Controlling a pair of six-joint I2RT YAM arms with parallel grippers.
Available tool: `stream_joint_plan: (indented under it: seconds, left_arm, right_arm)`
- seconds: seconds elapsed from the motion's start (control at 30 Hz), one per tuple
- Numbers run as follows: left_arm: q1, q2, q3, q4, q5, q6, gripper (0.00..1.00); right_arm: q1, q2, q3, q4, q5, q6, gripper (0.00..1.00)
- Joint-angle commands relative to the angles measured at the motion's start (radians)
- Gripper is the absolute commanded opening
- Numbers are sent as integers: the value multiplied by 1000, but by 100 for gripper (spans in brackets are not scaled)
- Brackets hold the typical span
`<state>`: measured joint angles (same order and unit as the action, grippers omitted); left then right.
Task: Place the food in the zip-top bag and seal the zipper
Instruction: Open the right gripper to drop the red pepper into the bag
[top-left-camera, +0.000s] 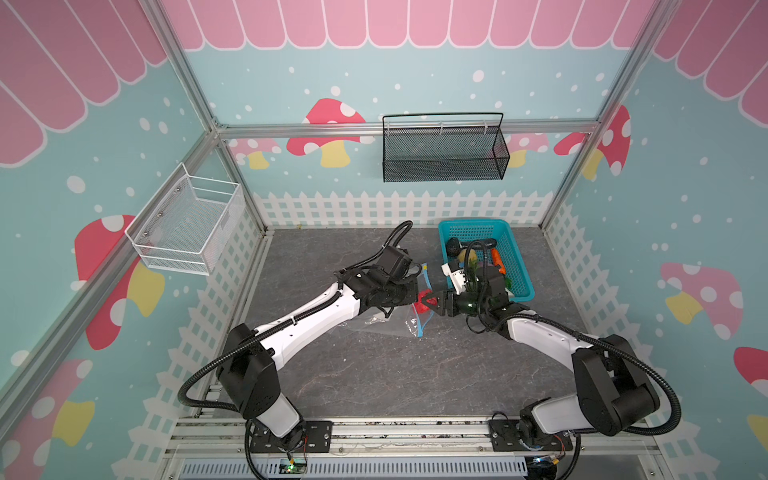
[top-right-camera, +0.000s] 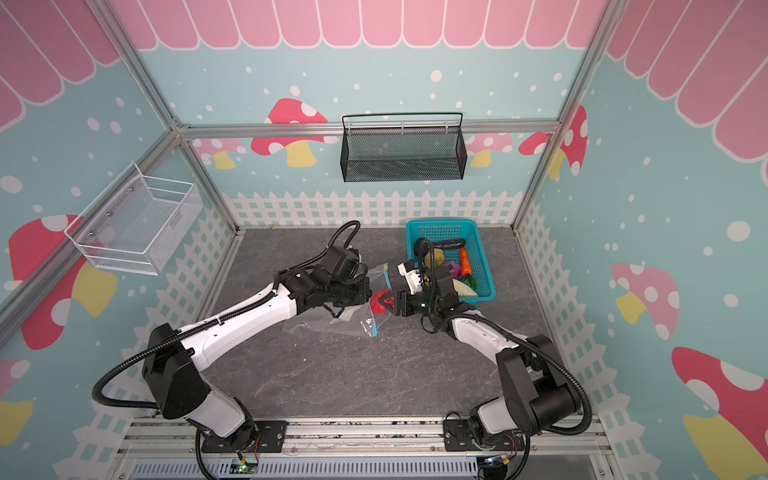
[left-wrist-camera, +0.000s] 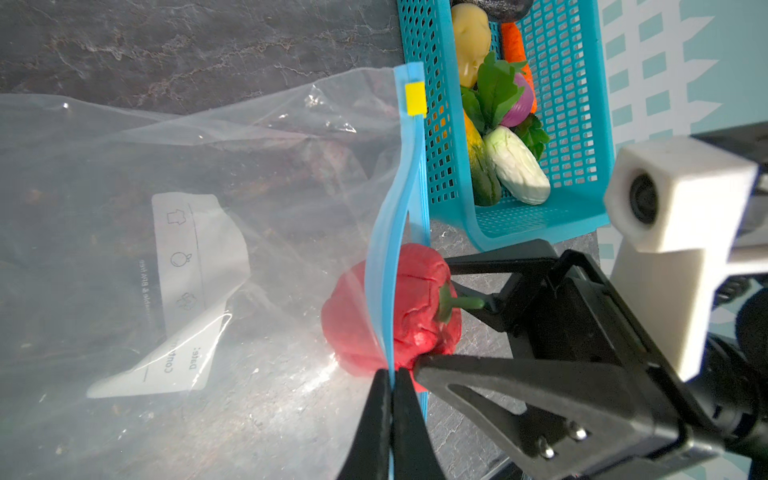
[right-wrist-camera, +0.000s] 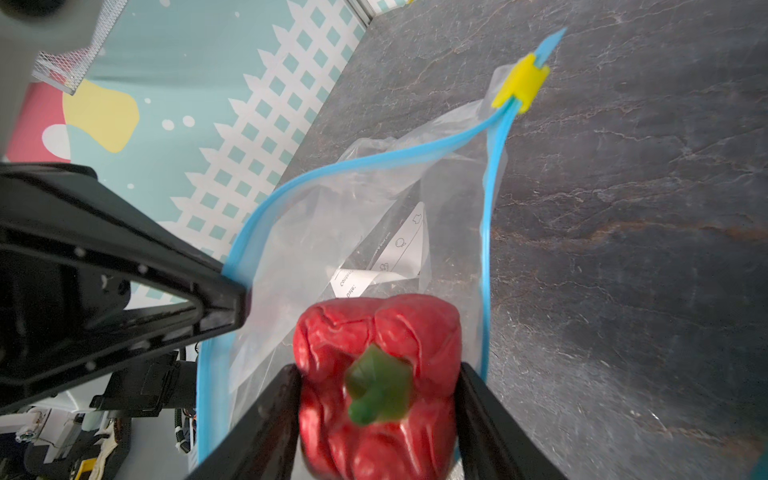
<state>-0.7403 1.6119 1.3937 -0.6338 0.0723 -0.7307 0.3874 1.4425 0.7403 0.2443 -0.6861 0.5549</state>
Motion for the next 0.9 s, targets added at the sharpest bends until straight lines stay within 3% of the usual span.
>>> stream_joint_plan:
  seconds: [0.0, 0.23, 0.57, 0.87]
  left_arm:
    - [2, -27, -9, 14, 3, -17, 0]
    - [2, -27, -10, 16, 3, -16, 0]
    - [3, -31, -14, 17, 1, -15, 0]
    - [5, -27, -22, 34, 10, -16, 0]
  right_arm:
    - [10, 10, 22, 23, 8, -5, 62]
    - [13, 8, 27, 21, 15, -4, 67]
    - [14, -20, 45, -5, 33, -6, 67]
    - [-29, -103, 207, -309, 286, -221, 63]
